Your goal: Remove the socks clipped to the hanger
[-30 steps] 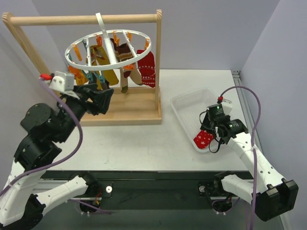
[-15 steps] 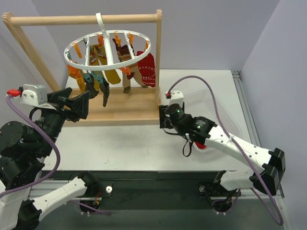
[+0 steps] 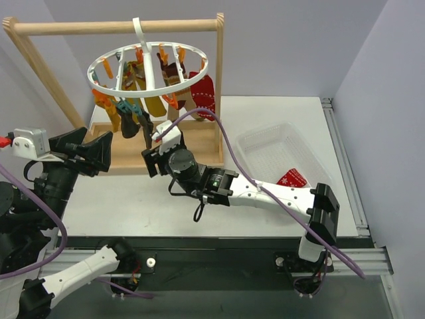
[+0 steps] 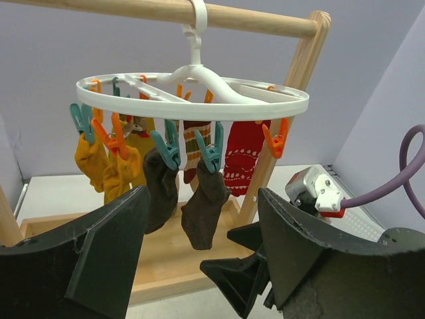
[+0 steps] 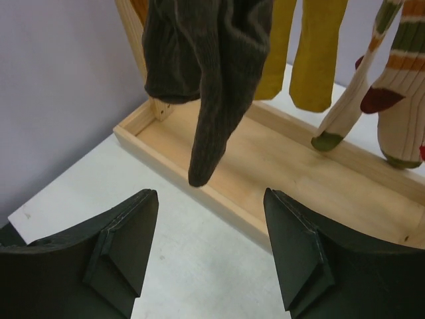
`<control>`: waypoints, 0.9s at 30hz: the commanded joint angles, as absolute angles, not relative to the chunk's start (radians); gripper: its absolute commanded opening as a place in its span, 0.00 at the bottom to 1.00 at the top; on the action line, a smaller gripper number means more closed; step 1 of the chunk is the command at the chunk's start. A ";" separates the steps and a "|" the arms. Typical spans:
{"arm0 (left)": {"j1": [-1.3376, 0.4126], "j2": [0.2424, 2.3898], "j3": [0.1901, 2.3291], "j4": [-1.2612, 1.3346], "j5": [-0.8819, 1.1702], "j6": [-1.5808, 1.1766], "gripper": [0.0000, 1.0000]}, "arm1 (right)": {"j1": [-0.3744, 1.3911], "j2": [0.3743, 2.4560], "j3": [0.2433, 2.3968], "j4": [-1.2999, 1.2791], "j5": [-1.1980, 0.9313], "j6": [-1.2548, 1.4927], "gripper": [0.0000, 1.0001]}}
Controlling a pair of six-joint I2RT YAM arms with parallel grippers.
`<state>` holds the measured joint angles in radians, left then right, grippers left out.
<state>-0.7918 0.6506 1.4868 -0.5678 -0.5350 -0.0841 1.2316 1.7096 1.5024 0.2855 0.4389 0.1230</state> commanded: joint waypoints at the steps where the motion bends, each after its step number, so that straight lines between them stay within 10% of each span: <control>1: -0.813 0.627 1.473 -0.565 -0.566 -0.054 0.76 | 1.236 1.732 1.574 0.470 0.494 0.022 0.65; 11: -0.844 0.600 1.454 -0.554 -0.583 -0.041 0.76 | 1.243 1.861 1.697 0.511 0.558 -0.021 0.53; 17: -0.851 0.594 1.439 -0.551 -0.583 -0.044 0.76 | 1.241 1.904 1.744 0.526 0.595 -0.029 0.36; 19: -0.853 0.591 1.430 -0.551 -0.580 -0.048 0.76 | 1.241 1.907 1.744 0.541 0.595 -0.038 0.13; 27: -0.854 0.643 1.422 -0.564 -0.595 -0.083 0.77 | 1.265 1.847 1.681 0.526 0.611 -0.035 0.00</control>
